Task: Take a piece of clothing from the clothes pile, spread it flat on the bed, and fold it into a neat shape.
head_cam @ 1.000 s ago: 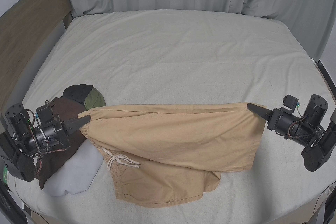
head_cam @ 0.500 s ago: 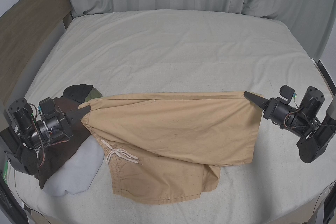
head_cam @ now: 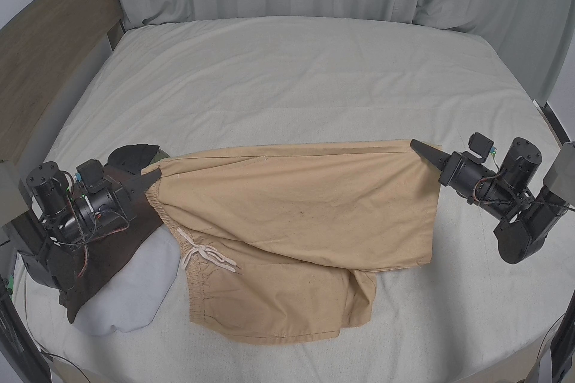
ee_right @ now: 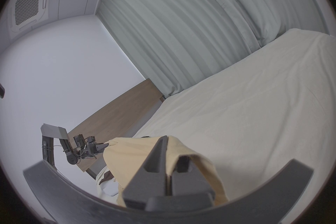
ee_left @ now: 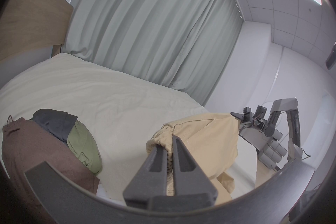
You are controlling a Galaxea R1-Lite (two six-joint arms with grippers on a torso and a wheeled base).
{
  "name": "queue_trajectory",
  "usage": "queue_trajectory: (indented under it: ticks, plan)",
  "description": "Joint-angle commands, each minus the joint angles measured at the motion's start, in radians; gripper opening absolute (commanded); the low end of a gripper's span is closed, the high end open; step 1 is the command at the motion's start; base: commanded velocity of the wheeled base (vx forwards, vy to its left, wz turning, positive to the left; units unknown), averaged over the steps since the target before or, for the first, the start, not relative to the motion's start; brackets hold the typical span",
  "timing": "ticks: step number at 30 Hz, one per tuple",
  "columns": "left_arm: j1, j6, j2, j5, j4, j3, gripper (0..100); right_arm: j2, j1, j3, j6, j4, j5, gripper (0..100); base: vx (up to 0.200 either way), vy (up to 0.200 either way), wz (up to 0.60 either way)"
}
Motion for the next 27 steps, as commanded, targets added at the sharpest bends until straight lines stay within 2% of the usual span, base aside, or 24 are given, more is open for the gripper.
queue_trajectory:
  ticks: [1, 11, 23, 27]
  plan:
    - [-0.026, -0.018, 0.03, 0.034, -0.001, -0.034, 0, 0.038, 0.001, -0.04, 0.0, -0.001, 0.001, 0, 0.0, 0.0, 0.0]
    - [-0.049, -0.066, 0.083, 0.082, -0.002, -0.094, 0, 0.109, -0.001, -0.133, 0.0, -0.001, -0.019, 0, 0.0, 0.0, 0.0]
    - [-0.063, -0.072, 0.169, 0.151, -0.002, -0.166, 0, 0.203, -0.015, -0.254, 0.026, 0.0, -0.019, 0, 0.0, 0.0, 0.0]
    - [-0.066, -0.11, 0.192, 0.157, -0.002, -0.193, 0, 0.253, -0.028, -0.311, 0.034, 0.0, -0.019, 0, 0.0, 0.0, 0.0]
